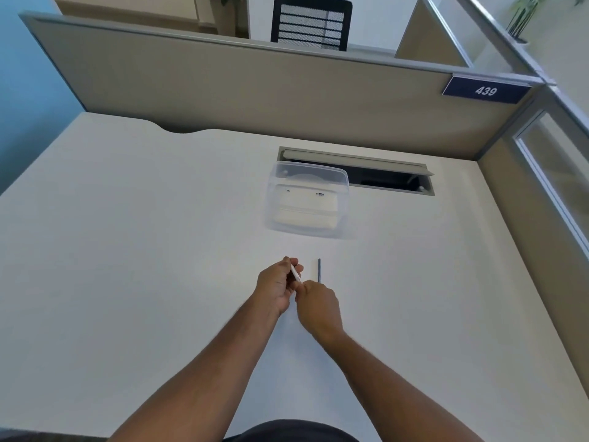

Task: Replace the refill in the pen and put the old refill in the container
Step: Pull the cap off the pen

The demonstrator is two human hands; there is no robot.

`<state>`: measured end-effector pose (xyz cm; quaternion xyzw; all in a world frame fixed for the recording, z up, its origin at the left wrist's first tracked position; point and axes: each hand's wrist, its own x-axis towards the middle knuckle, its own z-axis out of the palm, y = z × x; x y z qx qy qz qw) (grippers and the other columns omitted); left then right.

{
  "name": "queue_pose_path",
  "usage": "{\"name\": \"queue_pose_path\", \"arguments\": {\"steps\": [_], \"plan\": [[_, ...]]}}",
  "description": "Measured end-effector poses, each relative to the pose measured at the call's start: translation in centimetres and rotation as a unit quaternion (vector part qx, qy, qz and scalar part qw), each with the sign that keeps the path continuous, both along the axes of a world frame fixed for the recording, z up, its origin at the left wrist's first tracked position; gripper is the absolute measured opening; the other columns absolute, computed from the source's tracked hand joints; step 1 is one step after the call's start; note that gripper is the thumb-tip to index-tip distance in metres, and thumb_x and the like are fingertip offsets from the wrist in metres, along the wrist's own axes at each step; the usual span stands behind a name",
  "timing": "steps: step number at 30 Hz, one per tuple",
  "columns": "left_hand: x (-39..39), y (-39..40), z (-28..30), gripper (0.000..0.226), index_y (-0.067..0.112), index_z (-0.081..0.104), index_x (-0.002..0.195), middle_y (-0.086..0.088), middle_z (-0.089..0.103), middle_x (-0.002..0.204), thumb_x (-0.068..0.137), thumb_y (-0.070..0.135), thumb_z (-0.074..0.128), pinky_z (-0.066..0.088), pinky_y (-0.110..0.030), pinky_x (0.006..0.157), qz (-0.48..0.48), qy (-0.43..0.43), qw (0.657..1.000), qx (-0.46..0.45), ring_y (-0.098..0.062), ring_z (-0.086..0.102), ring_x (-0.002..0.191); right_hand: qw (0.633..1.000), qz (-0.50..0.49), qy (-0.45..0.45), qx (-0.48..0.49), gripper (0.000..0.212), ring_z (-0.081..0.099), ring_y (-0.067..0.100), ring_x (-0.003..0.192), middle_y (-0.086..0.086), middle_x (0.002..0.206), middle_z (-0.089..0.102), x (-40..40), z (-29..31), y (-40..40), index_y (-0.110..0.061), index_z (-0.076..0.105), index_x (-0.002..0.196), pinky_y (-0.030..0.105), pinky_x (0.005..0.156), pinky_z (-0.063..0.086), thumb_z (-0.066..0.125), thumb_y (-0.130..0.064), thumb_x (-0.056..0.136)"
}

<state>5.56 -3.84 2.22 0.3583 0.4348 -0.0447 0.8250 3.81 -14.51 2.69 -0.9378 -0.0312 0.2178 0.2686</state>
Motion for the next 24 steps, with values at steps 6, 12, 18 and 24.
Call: {"name": "queue_pose_path", "arguments": {"steps": [6, 12, 18, 24], "plan": [[-0.3, 0.1, -0.2, 0.025, 0.006, 0.069, 0.089, -0.009, 0.071, 0.086, 0.101, 0.019, 0.052, 0.05, -0.032, 0.071, -0.039, -0.001, 0.999, -0.007, -0.019, 0.062, 0.081, 0.989, -0.055, 0.077, 0.111, 0.041, 0.059, 0.017, 0.057, 0.005, 0.071, 0.066, 0.0, 0.2, -0.3, -0.006, 0.07, 0.089, 0.033, 0.058, 0.048, 0.045, -0.035, 0.104], [-1.2, 2.0, -0.7, 0.022, 0.005, 0.069, 0.096, -0.011, 0.072, 0.089, 0.101, 0.019, 0.052, 0.052, -0.035, 0.08, -0.044, -0.049, 0.997, -0.04, -0.021, 0.063, 0.085, 0.859, -0.143, 0.346, 0.349, 0.044, 0.053, 0.012, 0.055, 0.004, 0.069, 0.063, 1.4, 1.5, -2.5, -0.002, 0.078, 0.094, 0.024, 0.053, 0.047, 0.046, -0.03, 0.106], [-0.5, 1.3, -0.8, 0.024, 0.005, 0.069, 0.086, -0.008, 0.073, 0.076, 0.101, 0.015, 0.052, 0.052, -0.027, 0.068, 0.008, -0.018, 1.0, -0.001, -0.017, 0.067, 0.077, 0.989, -0.039, 0.085, 0.113, 0.033, 0.065, 0.016, 0.063, 0.003, 0.074, 0.073, 1.1, 0.9, -0.9, -0.01, 0.074, 0.085, 0.027, 0.059, 0.053, 0.05, -0.025, 0.103], [0.4, 0.6, -0.1, 0.026, 0.01, 0.07, 0.085, -0.006, 0.075, 0.083, 0.101, 0.019, 0.051, 0.049, -0.025, 0.07, 0.029, 0.012, 0.999, 0.035, -0.013, 0.068, 0.082, 0.972, 0.095, -0.193, -0.091, 0.034, 0.049, 0.019, 0.061, -0.004, 0.067, 0.052, 0.0, 0.0, -0.9, -0.018, 0.05, 0.071, 0.031, 0.057, 0.036, 0.059, -0.033, 0.101]]}}
